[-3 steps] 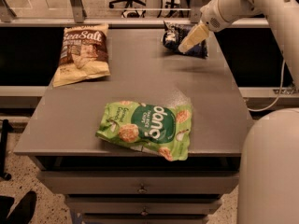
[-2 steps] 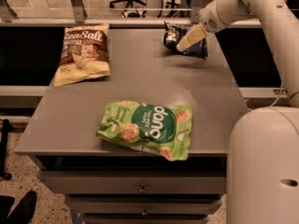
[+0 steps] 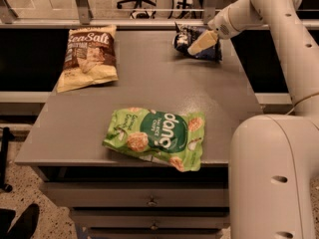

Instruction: Move blue chip bag near green rice chip bag

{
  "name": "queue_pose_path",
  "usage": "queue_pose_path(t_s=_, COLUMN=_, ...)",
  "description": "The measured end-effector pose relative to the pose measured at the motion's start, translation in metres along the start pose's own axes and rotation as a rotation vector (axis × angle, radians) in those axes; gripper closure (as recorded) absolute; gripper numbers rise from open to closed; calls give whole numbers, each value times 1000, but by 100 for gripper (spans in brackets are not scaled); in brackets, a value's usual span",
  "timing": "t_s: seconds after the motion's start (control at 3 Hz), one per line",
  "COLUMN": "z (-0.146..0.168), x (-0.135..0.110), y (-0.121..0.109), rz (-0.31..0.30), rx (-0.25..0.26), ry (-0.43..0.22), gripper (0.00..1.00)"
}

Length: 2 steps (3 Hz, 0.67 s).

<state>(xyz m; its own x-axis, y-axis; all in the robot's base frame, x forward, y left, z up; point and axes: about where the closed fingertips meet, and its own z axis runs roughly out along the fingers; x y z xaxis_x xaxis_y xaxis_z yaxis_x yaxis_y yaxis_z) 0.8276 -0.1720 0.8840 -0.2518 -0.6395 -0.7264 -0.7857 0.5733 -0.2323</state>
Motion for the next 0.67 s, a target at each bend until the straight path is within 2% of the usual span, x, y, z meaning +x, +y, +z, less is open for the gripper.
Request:
queue_pose_path(t_s=0.33, z=0, x=3, y=3, rz=-4, rx=-20, ry=3, gripper=45)
queue_pose_path(t_s=0.67, z=-12, x=-7, y=15, rz=-37, rx=-63, ry=-8, gripper=76)
